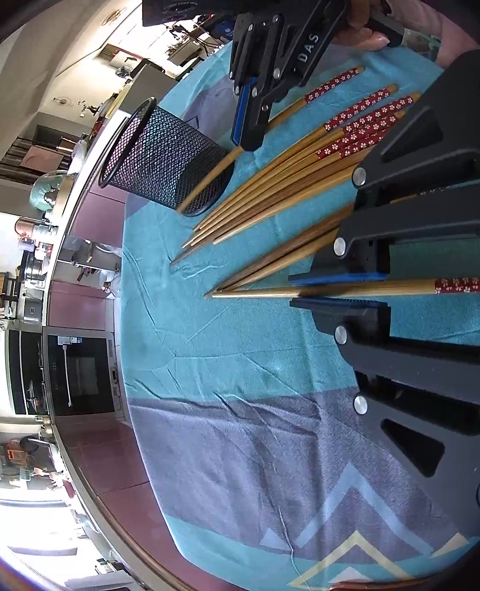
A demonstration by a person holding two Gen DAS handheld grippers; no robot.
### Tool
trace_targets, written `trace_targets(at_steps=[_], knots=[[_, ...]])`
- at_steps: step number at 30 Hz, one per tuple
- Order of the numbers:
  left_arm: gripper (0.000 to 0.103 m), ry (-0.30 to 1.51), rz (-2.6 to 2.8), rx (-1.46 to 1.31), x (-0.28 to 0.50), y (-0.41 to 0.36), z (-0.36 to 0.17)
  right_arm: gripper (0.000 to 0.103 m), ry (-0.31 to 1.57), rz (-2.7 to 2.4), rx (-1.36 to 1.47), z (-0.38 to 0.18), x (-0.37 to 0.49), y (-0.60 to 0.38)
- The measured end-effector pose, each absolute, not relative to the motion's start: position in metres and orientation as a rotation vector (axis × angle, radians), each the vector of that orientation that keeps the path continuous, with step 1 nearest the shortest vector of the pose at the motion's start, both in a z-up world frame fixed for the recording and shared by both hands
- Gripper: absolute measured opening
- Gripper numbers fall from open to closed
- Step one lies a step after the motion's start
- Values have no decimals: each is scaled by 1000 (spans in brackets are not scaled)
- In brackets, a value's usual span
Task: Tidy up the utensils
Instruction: 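Lift the chopstick upright and lower it into the mesh cup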
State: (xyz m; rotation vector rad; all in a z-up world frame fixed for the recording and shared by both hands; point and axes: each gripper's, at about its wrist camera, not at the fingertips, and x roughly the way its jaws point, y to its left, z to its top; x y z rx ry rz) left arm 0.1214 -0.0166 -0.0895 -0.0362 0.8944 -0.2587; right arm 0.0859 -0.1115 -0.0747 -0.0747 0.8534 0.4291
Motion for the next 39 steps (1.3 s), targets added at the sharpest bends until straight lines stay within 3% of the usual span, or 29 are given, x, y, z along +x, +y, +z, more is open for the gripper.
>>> trace_targets(at_steps=[6,19,32,39], knots=[[7,843,-315,-78,113,-3,-64,5,782,484,-33,-49,71,-120],[7,593,-521,-180,95,10,47,5,545,525,67,23,54,-147],[7,400,-591,-226,123,-22,145,5,401,477,104,70,91,-167],[7,408,-585,-189,155,-58,166,5,334,422,116,79,122,-174]])
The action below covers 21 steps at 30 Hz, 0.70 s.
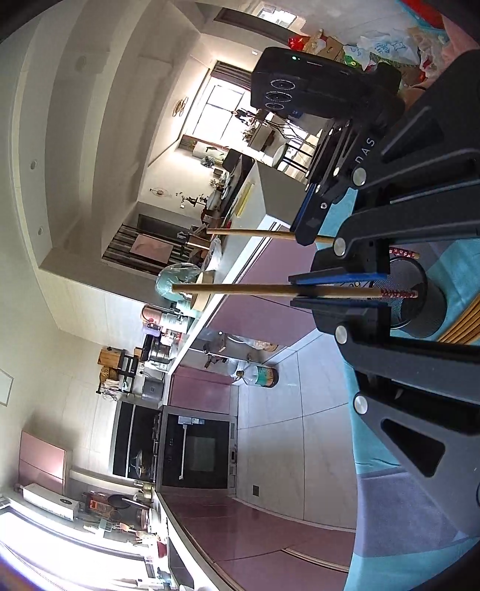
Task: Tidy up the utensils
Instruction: 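Lift the chopstick upright and lower it into the mesh cup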
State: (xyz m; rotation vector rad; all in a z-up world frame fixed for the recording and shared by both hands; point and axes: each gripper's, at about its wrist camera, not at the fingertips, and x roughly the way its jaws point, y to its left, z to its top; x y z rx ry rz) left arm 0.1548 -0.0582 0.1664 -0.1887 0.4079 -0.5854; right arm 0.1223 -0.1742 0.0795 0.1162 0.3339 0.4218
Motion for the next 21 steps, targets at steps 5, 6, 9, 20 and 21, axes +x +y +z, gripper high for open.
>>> trace_targets(at_steps=[5,6,9,20,21], knots=[[7,494,-585,-145,179,-87,147,5,373,400,115,60,147,-171],[7,515,-585,-136,185,-92,139,5,394,402,113,54,151,-169],[7,580,-590,-108,196,-104,116,5,471,404,100,30,164,-162],[8,687,-584,-42,230,-123,66,6,630,379,66,-1,179,-154],[9,690,-574,-38,234,-124,64,6,631,373,68,-1,180,-155]])
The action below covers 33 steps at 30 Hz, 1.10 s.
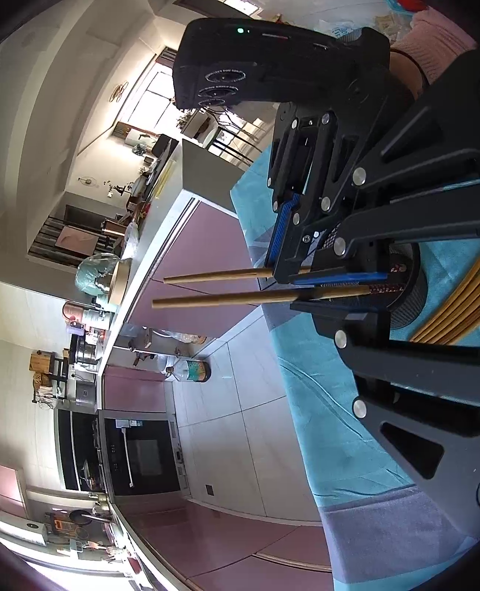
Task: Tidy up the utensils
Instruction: 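Lift the chopstick upright and lower it into the mesh cup, then open both tools and withdraw from the mesh cup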
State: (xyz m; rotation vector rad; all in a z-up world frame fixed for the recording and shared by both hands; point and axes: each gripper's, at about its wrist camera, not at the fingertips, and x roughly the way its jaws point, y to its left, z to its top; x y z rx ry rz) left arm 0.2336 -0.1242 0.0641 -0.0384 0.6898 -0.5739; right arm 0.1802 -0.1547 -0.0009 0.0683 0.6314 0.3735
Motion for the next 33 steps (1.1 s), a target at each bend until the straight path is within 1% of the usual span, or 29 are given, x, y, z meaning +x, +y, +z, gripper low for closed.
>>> trace_targets(at_steps=[2,4,6,8,10,11,14,15,16,17,20,25,33], knots=[[10,696,-563,-41,239,-123,58,9,635,358,71,-1,182,-156],[16,698,-559,-49,240,-121,55,12,634,350,85,-1,182,-157],[23,686,-542,-46,240,-118,50,14,627,341,93,-2,180,-160],[25,671,-523,-44,236,-113,48,18,615,334,96,1,178,-163],[28,650,-510,-46,231,-108,49,20,595,334,96,4,171,-165],[32,638,-499,-47,227,-104,49,22,585,332,94,6,167,-164],[38,585,-463,-43,207,-90,51,24,554,339,93,13,157,-166],[41,564,-454,-47,200,-85,53,25,544,344,93,16,152,-166],[48,543,-446,-49,192,-79,55,28,531,352,94,19,146,-167],[50,521,-431,-45,183,-72,57,32,515,368,94,22,138,-166],[59,478,-402,-21,158,-57,58,37,478,419,79,29,113,-163],[61,507,-347,17,128,-34,41,38,482,489,35,25,80,-153],[60,685,-333,29,104,-12,-25,38,668,517,14,-34,71,-135]])
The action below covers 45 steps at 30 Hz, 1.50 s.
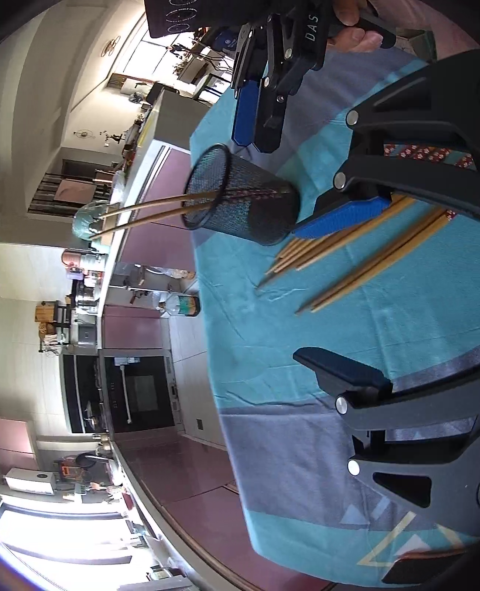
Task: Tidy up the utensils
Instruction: 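Open both tools and withdraw from the mesh cup, then close both tools on another wooden chopstick on the cloth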
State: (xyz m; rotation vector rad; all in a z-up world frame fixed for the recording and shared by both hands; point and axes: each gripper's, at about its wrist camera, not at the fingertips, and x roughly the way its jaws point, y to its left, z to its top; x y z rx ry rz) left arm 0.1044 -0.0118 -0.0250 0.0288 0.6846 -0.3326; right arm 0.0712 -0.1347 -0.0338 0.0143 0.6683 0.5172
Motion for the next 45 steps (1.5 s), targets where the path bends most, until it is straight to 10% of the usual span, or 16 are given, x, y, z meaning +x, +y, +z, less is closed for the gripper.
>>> trace_targets(at_steps=[23,45], knots=[[56,891,-318,76,110,-26,-89,38,844,476,-10,-85,76,-119],[27,900,-329,89,119,-33,-94,23,886,441,-119,-94,88,-98]])
